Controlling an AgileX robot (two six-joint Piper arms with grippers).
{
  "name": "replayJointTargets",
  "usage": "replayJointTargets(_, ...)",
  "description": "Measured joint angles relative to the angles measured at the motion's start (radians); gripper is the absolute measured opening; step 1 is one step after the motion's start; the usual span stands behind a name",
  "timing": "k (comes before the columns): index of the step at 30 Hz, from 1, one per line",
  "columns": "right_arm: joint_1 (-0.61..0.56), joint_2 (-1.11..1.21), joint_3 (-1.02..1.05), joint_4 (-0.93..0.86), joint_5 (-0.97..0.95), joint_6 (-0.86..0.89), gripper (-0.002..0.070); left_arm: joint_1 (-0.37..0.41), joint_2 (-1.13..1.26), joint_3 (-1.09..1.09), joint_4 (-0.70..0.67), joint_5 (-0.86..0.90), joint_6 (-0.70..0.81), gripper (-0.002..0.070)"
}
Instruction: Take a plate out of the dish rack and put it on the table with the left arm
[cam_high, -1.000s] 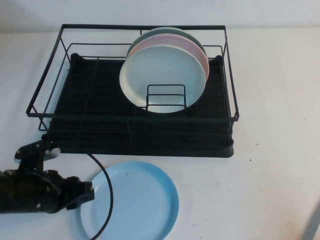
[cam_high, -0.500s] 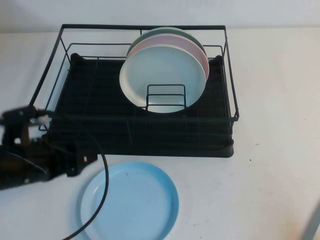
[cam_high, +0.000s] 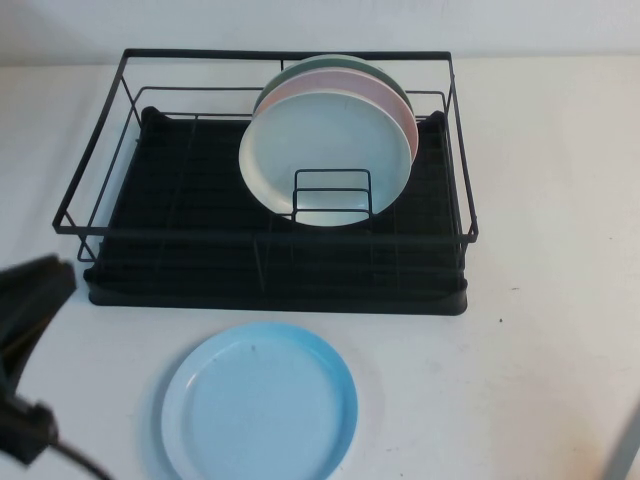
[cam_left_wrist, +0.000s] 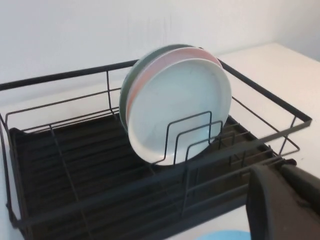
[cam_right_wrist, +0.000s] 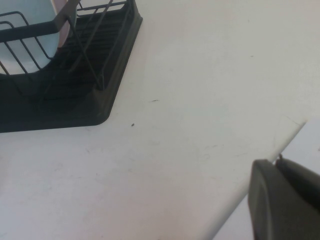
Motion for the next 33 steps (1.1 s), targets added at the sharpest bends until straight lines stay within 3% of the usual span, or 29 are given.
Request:
replayJointTargets(6,0.000,0.000,0.000,0.000,0.000,0.000,-0.0020,0.000,-0.162,0.109,0.073,0.085,-0.088,0.0000)
replayJointTargets(14,0.000,0.000,0.000,0.000,0.000,0.000,-0.0020,0.000,-0.207,0.153,0.170,0.216,-0.098,0.0000)
replayJointTargets(22,0.000,0.000,0.000,0.001,0.000,0.000,-0.0020,0.000,-0.224,0.188,0.188,0.174,-0.118,-0.0001)
replayJointTargets(27,0.000,0.000,0.000,0.013,0.000,0.000,-0.0020,0.000,-0.306,0.276,0.206,0.047,-0.287,-0.0001)
replayJointTargets(33,0.000,0.000,0.000,0.017,0.000,0.000,-0.0020,0.000,-0.438,0.449,0.382,-0.126,-0.639,-0.0001)
